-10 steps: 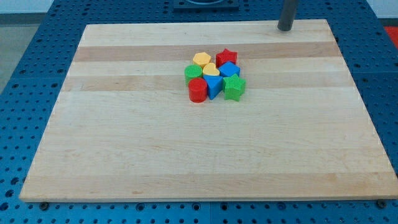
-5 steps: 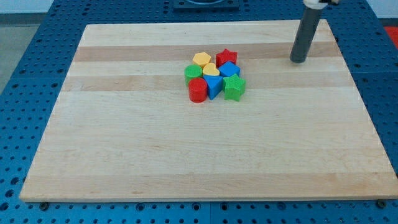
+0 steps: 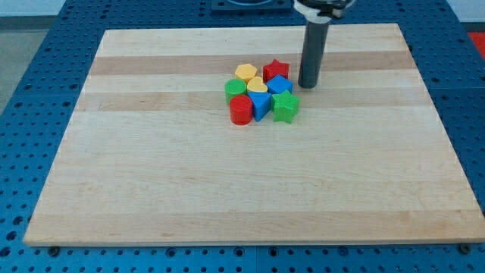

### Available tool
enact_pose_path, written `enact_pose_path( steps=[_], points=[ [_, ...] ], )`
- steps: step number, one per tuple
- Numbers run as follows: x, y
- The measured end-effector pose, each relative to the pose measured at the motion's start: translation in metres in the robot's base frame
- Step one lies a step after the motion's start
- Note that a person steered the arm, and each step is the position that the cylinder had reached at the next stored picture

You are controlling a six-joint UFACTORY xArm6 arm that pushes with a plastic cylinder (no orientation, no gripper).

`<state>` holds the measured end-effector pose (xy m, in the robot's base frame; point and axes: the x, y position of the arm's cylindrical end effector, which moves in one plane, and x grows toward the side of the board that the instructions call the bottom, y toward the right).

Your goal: Separate the group of blocks

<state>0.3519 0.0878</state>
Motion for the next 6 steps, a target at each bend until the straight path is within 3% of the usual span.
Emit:
enact_pose_path(
  steps=[6],
  points=[
    [0.055,-0.110]
  ],
)
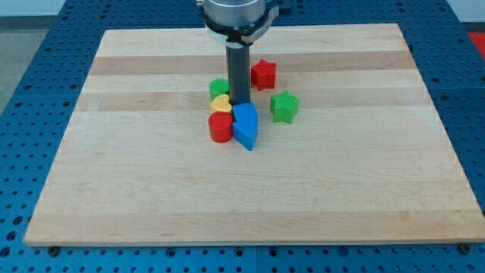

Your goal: Separate the group of blocks

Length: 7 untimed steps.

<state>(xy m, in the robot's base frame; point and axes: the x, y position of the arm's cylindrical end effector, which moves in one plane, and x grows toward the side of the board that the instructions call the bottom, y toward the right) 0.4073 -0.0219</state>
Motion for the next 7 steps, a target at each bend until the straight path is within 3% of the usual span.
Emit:
enact_pose_path(
  steps=[7],
  points=[
    [0.184,-0.038]
  ],
)
